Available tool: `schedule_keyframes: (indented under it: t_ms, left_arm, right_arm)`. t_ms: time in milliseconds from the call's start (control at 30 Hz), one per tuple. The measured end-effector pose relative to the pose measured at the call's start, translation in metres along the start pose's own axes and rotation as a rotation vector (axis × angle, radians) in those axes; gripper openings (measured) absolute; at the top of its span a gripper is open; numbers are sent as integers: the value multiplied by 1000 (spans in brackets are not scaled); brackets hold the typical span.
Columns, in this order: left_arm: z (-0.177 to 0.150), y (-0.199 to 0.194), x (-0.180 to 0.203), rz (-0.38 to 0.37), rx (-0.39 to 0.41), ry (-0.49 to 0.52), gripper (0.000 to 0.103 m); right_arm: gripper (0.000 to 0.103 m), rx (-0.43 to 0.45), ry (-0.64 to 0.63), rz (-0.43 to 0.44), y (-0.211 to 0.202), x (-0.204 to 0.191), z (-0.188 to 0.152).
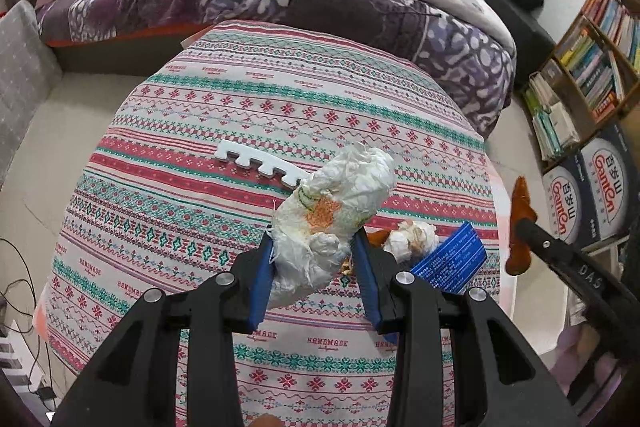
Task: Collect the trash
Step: 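Carry the orange peel over the bin and open the right gripper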
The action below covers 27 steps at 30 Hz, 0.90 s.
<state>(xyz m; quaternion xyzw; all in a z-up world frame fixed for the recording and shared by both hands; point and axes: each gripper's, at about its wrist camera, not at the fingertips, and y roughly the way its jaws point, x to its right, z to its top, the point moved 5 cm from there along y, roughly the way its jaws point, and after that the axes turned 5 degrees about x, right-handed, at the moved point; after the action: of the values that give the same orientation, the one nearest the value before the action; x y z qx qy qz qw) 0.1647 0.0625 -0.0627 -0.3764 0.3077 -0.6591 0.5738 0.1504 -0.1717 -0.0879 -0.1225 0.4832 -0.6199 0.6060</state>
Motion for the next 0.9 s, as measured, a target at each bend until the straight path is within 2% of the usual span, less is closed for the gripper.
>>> schedule_keyframes:
  t_ms: [533, 900]
  left_arm:
    - [-7, 1, 42, -30, 28, 64, 37]
    - [-12, 4, 68, -46, 24, 113, 37]
  right_arm:
    - [19, 21, 89, -88, -26, 69, 9]
    - [19, 23, 189, -207, -42, 127, 12]
